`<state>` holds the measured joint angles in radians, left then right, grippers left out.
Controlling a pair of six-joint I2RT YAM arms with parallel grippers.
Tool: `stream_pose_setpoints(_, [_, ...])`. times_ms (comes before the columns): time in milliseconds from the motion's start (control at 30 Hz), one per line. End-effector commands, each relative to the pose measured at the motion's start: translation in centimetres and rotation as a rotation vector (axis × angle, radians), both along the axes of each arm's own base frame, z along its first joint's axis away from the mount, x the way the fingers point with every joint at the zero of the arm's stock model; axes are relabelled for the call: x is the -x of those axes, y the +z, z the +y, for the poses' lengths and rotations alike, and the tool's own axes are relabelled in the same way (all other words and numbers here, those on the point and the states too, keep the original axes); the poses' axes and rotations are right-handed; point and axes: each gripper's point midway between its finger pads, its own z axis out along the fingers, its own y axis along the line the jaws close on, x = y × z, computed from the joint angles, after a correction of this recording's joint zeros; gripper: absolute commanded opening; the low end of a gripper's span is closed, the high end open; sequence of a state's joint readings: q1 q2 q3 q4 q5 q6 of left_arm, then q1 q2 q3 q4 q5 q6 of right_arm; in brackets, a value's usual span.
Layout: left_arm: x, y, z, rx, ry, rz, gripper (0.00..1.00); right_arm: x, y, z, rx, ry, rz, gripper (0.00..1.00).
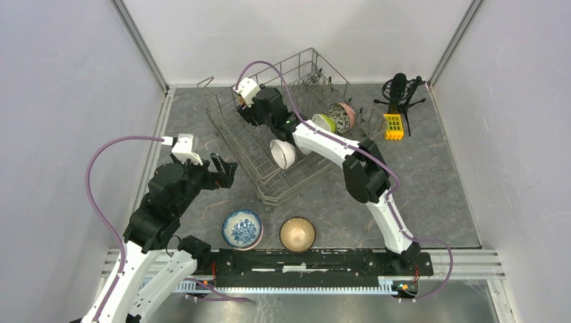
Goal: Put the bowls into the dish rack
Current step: Place the bowl in the dish rack.
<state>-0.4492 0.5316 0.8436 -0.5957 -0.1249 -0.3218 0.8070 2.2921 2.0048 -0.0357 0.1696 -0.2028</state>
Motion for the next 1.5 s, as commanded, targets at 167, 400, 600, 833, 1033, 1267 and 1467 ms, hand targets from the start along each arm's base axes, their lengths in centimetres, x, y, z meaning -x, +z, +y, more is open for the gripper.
stream_pose_setpoints(167, [-0.1, 0.6, 0.1, -0.034, -0.019, -0.047, 1.0, 0.4, 3.0, 1.8, -0.106, 0.015, -0.024, 0.58])
stream_pose_setpoints(400, [-0.1, 0.5, 0.1, -0.034, -0.02, -0.045, 1.0, 0.9, 3.3, 2.4, -0.116, 0.034, -0.023, 0.69])
stream_pose_setpoints(600, [-0.1, 0.6, 0.0, -0.033, -0.023, -0.046, 1.0, 1.6, 3.4, 3.3, -0.133, 0.064, -0.01, 0.78])
stream_pose_setpoints(833, [-0.1, 0.6, 0.0, -0.032, -0.026, -0.047, 1.0, 2.0, 3.1, 3.8, -0.148, 0.077, 0.003, 0.84])
stream_pose_setpoints(1033, [0.0, 0.6, 0.0, -0.031, -0.027, -0.049, 1.0, 1.9, 2.2, 3.6, -0.148, 0.059, 0.017, 0.83])
stream_pose_setpoints(1267, [0.1, 0.5, 0.0, -0.032, -0.028, -0.049, 1.0, 2.1, 2.2, 3.5, -0.165, 0.05, 0.024, 0.81])
stream_pose_setpoints(1467, [0.1, 0.4, 0.1, -0.034, -0.026, -0.046, 1.0, 2.6, 2.7, 3.2, -0.181, 0.051, 0.038, 0.78])
